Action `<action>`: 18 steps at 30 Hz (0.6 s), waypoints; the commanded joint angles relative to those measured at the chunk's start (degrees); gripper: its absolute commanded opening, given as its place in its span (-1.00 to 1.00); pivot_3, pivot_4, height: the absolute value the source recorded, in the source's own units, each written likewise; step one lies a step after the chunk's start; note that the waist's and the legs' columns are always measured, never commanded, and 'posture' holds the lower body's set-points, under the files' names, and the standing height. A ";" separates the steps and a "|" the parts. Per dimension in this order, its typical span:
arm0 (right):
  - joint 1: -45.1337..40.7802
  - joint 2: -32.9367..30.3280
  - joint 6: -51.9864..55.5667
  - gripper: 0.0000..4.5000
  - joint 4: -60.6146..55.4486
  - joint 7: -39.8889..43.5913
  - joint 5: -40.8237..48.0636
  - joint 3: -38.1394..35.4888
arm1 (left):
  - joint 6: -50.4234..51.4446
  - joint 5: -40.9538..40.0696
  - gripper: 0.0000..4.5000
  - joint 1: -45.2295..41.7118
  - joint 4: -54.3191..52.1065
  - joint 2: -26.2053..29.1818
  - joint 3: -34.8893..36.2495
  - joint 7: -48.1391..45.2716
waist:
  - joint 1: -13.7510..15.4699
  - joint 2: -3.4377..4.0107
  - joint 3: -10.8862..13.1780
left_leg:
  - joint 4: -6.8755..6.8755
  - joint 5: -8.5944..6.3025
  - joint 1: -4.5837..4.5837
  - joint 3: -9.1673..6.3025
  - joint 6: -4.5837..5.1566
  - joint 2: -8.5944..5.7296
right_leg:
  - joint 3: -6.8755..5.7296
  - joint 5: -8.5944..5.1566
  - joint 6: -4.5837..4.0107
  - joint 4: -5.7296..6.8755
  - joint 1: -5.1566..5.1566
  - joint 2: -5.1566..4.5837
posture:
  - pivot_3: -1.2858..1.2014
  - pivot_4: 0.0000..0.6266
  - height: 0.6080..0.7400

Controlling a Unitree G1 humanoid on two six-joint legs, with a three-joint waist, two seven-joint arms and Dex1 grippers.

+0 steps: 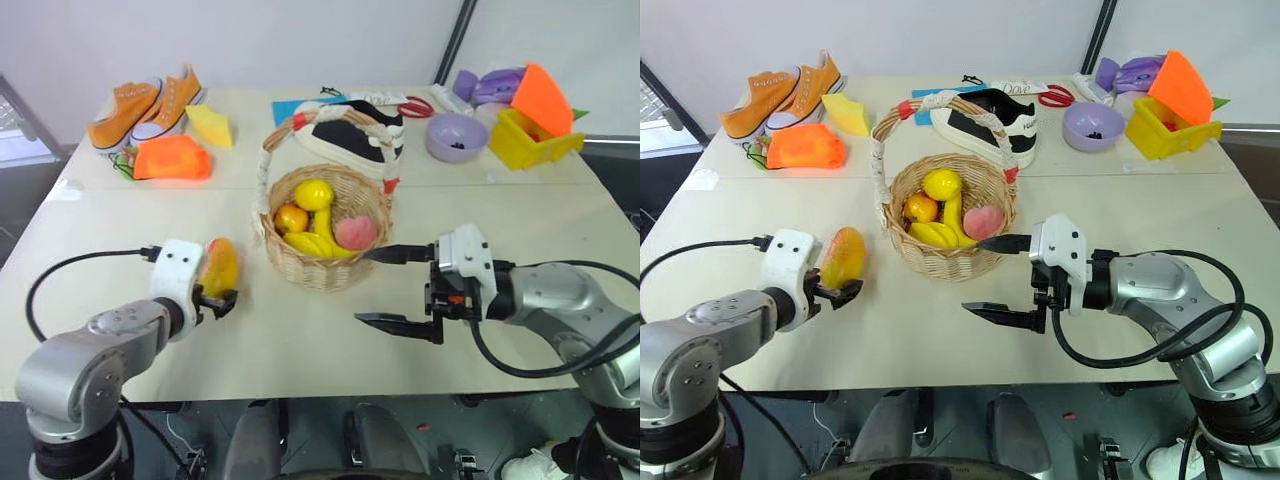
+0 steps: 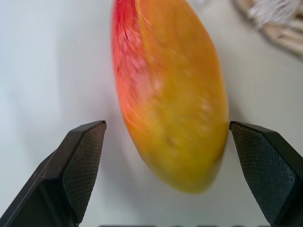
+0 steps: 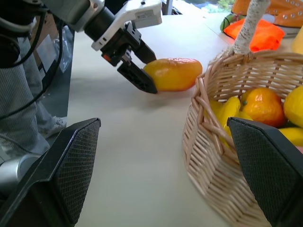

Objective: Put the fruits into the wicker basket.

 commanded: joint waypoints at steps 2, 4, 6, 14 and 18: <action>-0.76 0.55 -1.06 1.00 -0.49 0.46 -0.21 -0.10 | -0.25 1.84 0.98 -0.35 -0.46 -0.11 1.21 -1.50 | -0.03 0.00 0.00 | -0.01 -0.01 -0.02 0.01 0.01 -0.01 | 0.00 -0.03 -0.06 -0.04 0.00 -0.04 | 0.03 -0.52 0.90; -0.69 0.58 -1.04 1.00 -0.57 0.53 -0.27 -0.14 | -0.60 2.49 0.98 -0.38 -0.22 -0.31 1.23 -1.87 | -0.07 0.00 0.00 | -0.03 -0.01 -0.03 0.01 0.01 -0.02 | 0.00 -0.03 -0.06 -0.07 -0.01 -0.06 | 0.03 -0.52 0.90; -0.58 0.61 -1.03 1.00 -0.63 0.53 -0.36 -0.11 | -1.63 3.33 0.98 -0.46 0.50 0.27 0.71 -2.21 | -0.08 0.00 0.00 | -0.07 -0.01 -0.03 0.01 0.01 -0.01 | 0.00 -0.02 -0.05 -0.07 -0.05 -0.06 | 0.03 -0.52 0.90; 0.21 0.75 -0.71 1.00 -1.65 -0.44 -0.33 -0.22 | -8.00 6.46 0.98 -1.42 6.74 2.85 -0.43 -4.55 | -0.12 0.00 0.00 | -0.13 -0.01 -0.06 0.02 0.01 -0.01 | 0.01 -0.08 -0.15 -0.09 -0.11 -0.09 | 0.03 -0.52 0.90; 0.51 0.64 -0.55 1.00 -2.20 -1.04 -0.05 -0.64 | -9.33 6.49 0.58 -1.79 7.47 2.81 0.37 -5.86 | -0.11 0.00 0.00 | -0.14 -0.02 -0.13 0.03 0.01 -0.02 | 0.00 -0.08 -0.15 -0.11 -0.17 -0.14 | 0.03 -0.52 0.90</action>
